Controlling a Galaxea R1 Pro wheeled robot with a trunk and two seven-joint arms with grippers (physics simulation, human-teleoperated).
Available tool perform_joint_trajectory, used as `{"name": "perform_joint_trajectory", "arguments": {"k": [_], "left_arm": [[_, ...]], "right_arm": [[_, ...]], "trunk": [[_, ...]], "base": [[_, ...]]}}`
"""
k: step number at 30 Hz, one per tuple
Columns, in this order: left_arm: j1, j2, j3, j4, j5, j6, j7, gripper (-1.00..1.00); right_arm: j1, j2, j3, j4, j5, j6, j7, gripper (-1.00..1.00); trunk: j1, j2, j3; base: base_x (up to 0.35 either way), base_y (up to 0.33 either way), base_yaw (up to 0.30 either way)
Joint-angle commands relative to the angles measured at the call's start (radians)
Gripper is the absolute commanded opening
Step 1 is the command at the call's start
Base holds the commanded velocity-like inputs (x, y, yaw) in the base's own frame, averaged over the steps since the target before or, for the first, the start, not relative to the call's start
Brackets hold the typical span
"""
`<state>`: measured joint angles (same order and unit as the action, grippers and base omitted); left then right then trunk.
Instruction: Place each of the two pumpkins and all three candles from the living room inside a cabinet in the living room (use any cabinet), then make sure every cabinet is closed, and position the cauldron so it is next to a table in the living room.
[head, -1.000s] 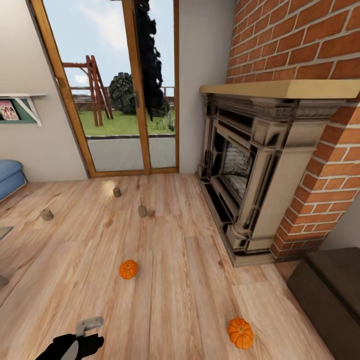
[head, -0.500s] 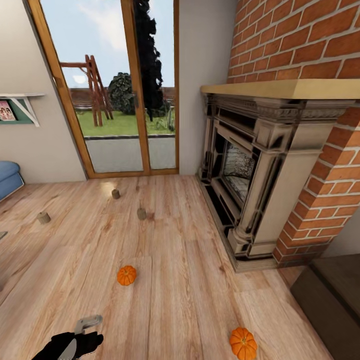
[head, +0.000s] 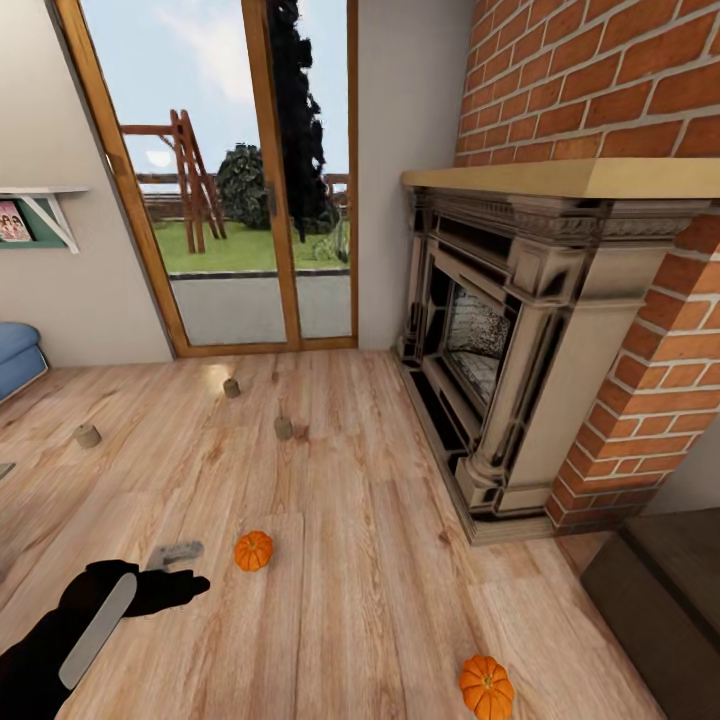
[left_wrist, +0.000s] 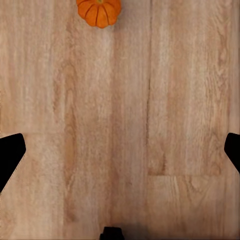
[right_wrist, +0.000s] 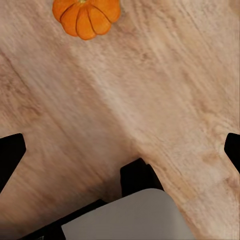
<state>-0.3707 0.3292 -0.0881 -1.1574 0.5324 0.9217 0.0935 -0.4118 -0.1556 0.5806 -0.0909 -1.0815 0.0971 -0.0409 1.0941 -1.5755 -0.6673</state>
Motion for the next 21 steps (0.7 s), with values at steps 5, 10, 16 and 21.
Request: {"name": "perform_joint_trajectory", "arguments": {"k": [5,10,16,21], "left_arm": [[-0.001,0.001,0.002,-0.014,0.011,0.009,0.011,1.0],[-0.001,0.001,0.004,-0.014,0.015,0.009,0.01,1.0],[-0.001,-0.003,0.002,-0.013,0.019,0.009,0.007,1.0],[-0.001,-0.003,0.004,-0.013,0.021,0.009,0.002,1.0]], "right_arm": [[-0.001,-0.001,0.007,-0.003,-0.006,0.004,0.032,1.0],[-0.001,-0.001,0.006,-0.003,-0.006,-0.013,0.039,1.0],[-0.001,-0.001,0.002,-0.003,-0.007,-0.05,0.038,1.0],[-0.001,-0.001,0.0,-0.002,-0.008,-0.063,0.038,1.0]], "trunk": [[0.008,-0.014,-0.007],[0.027,-0.049,-0.023],[0.05,-0.091,-0.042],[0.069,-0.126,-0.057]], "base": [[0.0,0.0,0.0],[0.0,0.0,0.0],[0.0,0.0,0.0],[0.0,0.0,0.0]]}}
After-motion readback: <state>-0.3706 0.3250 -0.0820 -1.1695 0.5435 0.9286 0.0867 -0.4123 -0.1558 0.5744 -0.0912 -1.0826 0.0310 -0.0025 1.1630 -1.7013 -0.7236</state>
